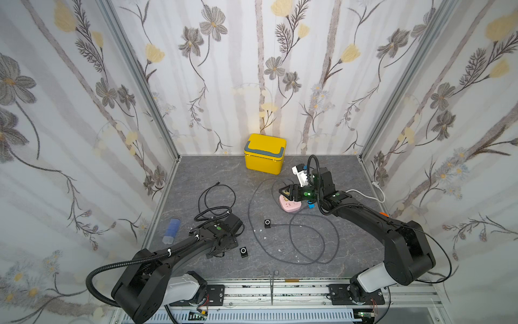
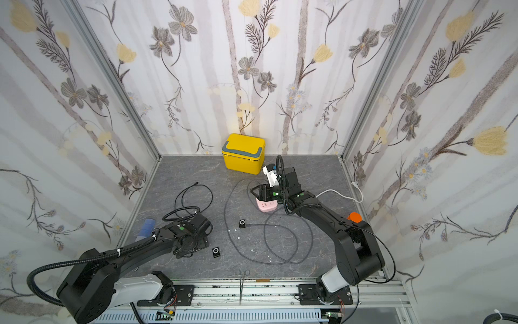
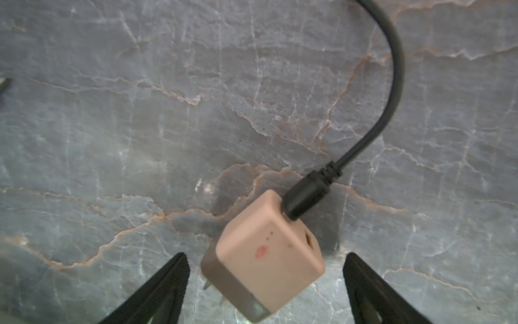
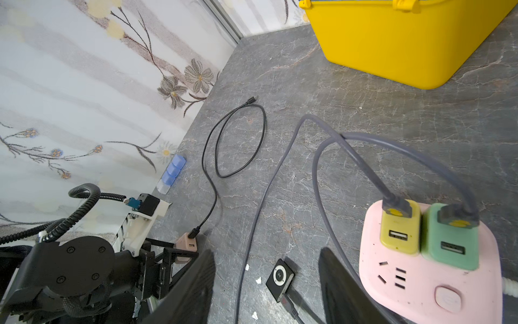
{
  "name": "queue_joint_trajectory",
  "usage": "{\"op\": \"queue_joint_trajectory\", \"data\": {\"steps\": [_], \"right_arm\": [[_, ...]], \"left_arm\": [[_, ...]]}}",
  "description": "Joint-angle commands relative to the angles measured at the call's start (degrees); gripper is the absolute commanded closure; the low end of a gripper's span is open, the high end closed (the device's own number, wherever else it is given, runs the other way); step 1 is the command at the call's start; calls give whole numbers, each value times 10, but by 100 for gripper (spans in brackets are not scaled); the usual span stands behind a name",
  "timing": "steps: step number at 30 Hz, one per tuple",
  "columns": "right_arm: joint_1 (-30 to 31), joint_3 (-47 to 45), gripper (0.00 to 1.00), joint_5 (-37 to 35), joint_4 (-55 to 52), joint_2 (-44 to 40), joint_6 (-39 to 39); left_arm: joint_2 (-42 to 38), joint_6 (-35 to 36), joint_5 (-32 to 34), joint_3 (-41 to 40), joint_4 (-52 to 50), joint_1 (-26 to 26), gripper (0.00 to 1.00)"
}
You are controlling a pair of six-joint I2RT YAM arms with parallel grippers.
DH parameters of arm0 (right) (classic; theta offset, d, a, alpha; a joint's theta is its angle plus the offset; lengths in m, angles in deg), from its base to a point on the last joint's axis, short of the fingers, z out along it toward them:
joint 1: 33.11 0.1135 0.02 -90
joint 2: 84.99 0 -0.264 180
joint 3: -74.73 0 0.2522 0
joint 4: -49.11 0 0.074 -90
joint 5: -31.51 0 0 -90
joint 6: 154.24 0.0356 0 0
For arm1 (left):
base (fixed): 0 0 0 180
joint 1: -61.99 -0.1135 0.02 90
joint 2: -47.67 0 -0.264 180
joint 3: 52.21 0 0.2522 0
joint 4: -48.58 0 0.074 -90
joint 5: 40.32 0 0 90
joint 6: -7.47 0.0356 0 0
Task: Charge mp3
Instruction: Pick up the plug from the center of the board.
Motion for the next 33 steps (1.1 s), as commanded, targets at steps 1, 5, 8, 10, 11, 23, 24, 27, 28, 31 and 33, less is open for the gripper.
{"op": "queue_joint_trajectory", "data": {"steps": [1, 5, 8, 10, 11, 23, 24, 27, 28, 31, 33], "right_arm": [[1, -1, 41, 16, 21, -2, -6], [3, -3, 41, 15, 22, -7, -5], [4, -8, 41, 14, 25, -8, -2], [5, -12, 41, 14, 26, -10, 0], [5, -14, 41, 14, 27, -12, 0], [10, -12, 41, 16, 8, -18, -6], [12, -11, 41, 16, 5, -17, -7], [16, -9, 41, 15, -1, -15, -11], [17, -8, 41, 16, -2, -14, -11], [21, -7, 41, 18, -8, -10, -13], [23, -7, 41, 22, -11, -7, -13]], "left_arm": [[4, 34, 4, -4, 39, -1, 14], [2, 59, -16, -4, 64, 0, 18], [-15, 65, -41, -4, 82, 2, 22], [-21, 76, -76, -5, 102, 6, 23], [-20, 83, -94, -5, 111, 8, 24], [40, 65, -23, 12, 82, 33, 33], [37, 67, -20, 10, 87, 33, 34], [32, 86, -20, 6, 110, 32, 36], [32, 92, -23, 5, 118, 32, 37], [38, 106, -36, 2, 130, 32, 41], [45, 112, -44, -3, 135, 33, 46]]}}
